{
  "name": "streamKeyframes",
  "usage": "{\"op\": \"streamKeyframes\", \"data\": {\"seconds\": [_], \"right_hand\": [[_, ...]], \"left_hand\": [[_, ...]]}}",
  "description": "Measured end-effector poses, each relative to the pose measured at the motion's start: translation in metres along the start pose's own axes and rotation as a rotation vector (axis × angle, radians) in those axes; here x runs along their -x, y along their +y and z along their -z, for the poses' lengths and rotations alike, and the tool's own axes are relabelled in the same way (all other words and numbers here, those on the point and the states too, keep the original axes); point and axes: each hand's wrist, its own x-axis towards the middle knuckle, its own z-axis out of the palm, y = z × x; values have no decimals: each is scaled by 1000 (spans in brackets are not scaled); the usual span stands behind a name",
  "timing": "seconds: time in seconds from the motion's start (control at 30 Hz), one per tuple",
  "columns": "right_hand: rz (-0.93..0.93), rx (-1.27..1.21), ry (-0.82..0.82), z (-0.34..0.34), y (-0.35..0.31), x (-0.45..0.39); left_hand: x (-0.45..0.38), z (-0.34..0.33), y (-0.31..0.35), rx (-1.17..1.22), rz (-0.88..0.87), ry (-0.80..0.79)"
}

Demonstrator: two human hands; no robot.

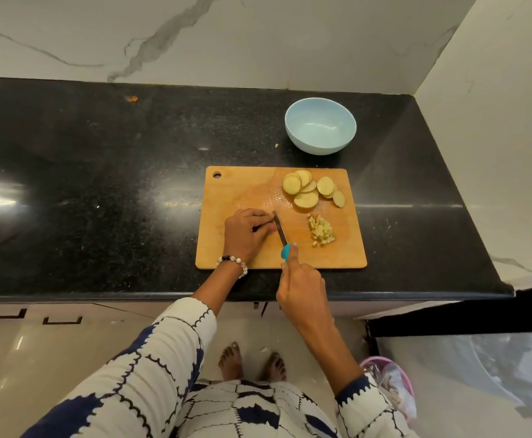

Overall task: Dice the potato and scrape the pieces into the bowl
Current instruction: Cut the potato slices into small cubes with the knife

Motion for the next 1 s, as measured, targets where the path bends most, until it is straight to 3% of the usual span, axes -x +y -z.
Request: {"op": "streamKeyframes", "data": {"seconds": [0.33, 0.5, 0.73, 1.0], "right_hand": [[-40, 165, -164, 1, -14, -7], [41, 250, -41, -6, -3, 35], [2, -20, -2, 19, -3, 34], [-31, 1, -36, 5, -5, 1]], "left_hand": [[1, -3, -1, 9, 16, 21], [1, -4, 0, -19, 9, 36], [1, 1, 1, 42, 40, 20], [1, 1, -2, 69, 54, 23]]}}
